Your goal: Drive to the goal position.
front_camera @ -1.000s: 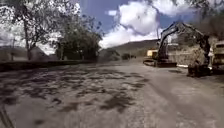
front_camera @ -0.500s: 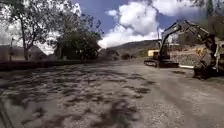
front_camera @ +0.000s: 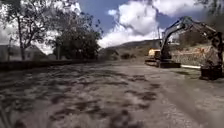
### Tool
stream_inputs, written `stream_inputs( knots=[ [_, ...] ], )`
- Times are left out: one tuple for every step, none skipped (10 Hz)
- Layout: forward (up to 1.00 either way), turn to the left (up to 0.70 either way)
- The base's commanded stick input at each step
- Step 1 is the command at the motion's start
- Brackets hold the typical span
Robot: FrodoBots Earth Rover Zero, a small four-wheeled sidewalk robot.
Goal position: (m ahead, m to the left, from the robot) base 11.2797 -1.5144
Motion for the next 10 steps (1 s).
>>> stream_inputs(
  knots=[
    [0.7,0.0],
    [0.7,0.0],
    [0.7,0.0],
    [0.7,0.0],
    [0.7,0.0],
    [0.7,-0.04],
    [0.7,-0.05],
    [0.7,-0.34],
    [0.7,-0.31],
    [0.7,0.0]
  ],
)
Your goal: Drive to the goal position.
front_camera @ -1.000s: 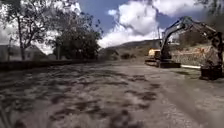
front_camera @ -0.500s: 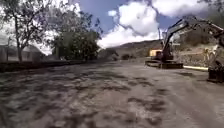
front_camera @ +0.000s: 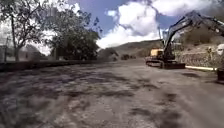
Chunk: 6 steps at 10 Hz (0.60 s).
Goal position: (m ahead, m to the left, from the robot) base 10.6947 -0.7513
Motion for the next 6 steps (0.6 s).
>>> stream_inputs(
  knots=[
    [0.7,0.0],
    [0.7,0.0],
    [0.7,0.0],
    [0.7,0.0],
    [0.7,0.0],
    [0.7,0.0]
  ],
)
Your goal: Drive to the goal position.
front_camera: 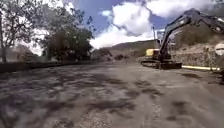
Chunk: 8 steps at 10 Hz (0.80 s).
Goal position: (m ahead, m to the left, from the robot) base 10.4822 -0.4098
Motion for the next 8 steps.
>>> stream_inputs(
  knots=[
    [0.7,0.0],
    [0.7,0.0],
    [0.7,0.0],
    [0.7,0.0],
    [0.7,0.0],
    [0.7,0.0],
    [0.7,0.0],
    [0.7,0.0]
  ],
)
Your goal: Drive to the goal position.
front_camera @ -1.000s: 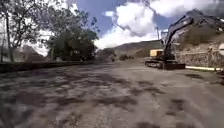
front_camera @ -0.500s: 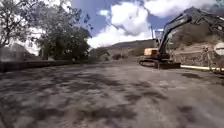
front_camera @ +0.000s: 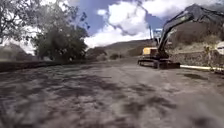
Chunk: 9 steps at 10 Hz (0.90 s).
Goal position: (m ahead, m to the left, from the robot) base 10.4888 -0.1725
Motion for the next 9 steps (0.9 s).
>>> stream_inputs(
  knots=[
    [0.7,0.0],
    [0.7,0.0],
    [0.7,0.0],
    [0.7,0.0],
    [0.7,0.0],
    [0.7,0.0],
    [0.7,0.0],
    [0.7,0.0],
    [0.7,0.0]
  ],
)
